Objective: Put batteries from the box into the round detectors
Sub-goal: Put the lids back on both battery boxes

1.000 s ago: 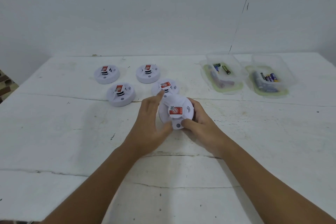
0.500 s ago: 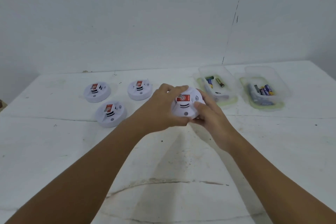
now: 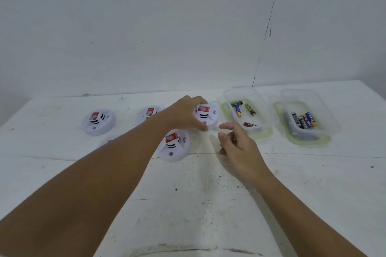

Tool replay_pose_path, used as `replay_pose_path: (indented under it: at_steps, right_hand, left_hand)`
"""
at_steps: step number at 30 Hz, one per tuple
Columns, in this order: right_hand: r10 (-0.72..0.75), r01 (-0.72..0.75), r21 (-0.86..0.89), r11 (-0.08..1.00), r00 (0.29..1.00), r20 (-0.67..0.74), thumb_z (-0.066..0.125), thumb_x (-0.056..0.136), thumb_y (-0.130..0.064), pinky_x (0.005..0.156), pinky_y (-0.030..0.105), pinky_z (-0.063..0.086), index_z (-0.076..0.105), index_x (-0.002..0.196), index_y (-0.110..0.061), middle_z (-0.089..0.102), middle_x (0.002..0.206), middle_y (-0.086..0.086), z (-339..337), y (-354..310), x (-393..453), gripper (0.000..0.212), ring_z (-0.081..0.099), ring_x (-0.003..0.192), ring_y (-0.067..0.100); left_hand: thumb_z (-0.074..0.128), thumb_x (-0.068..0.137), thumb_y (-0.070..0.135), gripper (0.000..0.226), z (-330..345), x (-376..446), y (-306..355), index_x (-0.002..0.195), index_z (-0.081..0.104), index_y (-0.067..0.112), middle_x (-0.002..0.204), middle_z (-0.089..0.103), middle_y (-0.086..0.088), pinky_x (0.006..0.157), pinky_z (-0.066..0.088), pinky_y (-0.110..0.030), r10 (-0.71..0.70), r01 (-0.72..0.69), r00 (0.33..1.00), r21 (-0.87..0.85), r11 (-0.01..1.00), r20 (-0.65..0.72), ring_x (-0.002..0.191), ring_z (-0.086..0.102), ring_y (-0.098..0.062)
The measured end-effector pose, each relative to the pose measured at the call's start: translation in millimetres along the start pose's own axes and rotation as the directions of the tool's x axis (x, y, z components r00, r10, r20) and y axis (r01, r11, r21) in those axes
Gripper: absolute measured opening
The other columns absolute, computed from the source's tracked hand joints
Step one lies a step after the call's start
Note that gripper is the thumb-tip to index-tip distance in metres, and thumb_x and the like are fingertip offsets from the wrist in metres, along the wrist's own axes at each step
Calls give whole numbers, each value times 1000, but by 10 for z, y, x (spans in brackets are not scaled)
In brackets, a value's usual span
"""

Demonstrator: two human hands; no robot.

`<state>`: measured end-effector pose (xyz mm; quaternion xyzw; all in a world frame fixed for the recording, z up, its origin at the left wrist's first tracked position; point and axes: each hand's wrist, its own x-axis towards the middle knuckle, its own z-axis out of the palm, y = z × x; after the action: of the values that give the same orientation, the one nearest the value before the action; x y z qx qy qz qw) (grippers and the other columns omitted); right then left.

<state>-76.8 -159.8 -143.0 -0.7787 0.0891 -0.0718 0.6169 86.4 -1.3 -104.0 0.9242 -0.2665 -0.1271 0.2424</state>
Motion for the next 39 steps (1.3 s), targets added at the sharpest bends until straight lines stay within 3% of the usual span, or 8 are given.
replay_pose_path:
  at_steps: [4,8,11,14,18,23,30,39]
  right_hand:
    - [-63,62,-79,995,998,-14,57,105,-27,66,16,50,65,113,-30,63,77,15,-109,3,25,11,68,71,17]
    - [-179,165,-266,950,983,-30,59,103,-25,66,27,49,67,109,-27,61,67,6,-193,26,37,10,59,65,16]
    - [-311,264,-424,866,949,-45,60,102,-23,62,20,44,68,109,-23,53,65,-10,-262,6,53,11,55,67,11]
    - [-467,324,-622,712,881,-75,63,95,-12,67,21,42,70,116,-17,52,92,-11,-359,-14,111,22,52,75,6]
    - [-471,195,-880,432,881,-36,68,72,-6,78,43,48,67,119,-12,56,115,13,-541,32,237,48,55,98,35]
    - [-215,112,-962,248,975,58,59,92,-9,116,54,25,62,128,-29,58,124,1,-680,57,303,42,54,118,27]
    - [-406,145,-955,258,913,29,72,82,-2,81,39,33,70,100,-29,64,87,-3,-600,-54,218,33,60,82,28]
    - [-314,325,-893,310,922,226,53,104,-23,69,34,39,58,133,-29,62,105,-1,-175,-588,-345,30,63,95,26]
  left_hand:
    - [87,76,38,68,19,132,9,135,53,33,119,57,10,72,40,-19,-37,34,996,37,999,82,108,56,-13]
    - [87,77,38,69,23,212,3,137,51,32,127,60,9,82,47,-25,-79,74,990,42,996,119,113,58,-16]
    - [87,75,47,99,38,202,0,156,32,33,148,44,-3,100,46,-37,-118,99,983,138,985,140,134,48,-26]
    - [82,80,44,106,52,29,154,162,16,34,159,24,-8,110,34,-41,-101,97,995,115,989,27,147,23,-30]
    - [70,93,36,56,163,-336,483,144,48,31,133,47,0,91,39,-25,39,-60,976,-93,994,-214,120,51,-14]
    - [62,100,35,14,387,-762,759,110,69,28,91,66,14,66,50,-17,43,-78,989,-255,964,-140,72,61,-2]
    - [51,106,38,23,565,-1021,846,111,69,25,101,72,5,81,55,-27,-117,87,993,-581,809,-14,78,67,-8]
    - [47,105,56,34,631,-1361,832,127,64,36,119,69,-3,89,61,-38,-336,223,939,-868,444,70,93,78,-27]
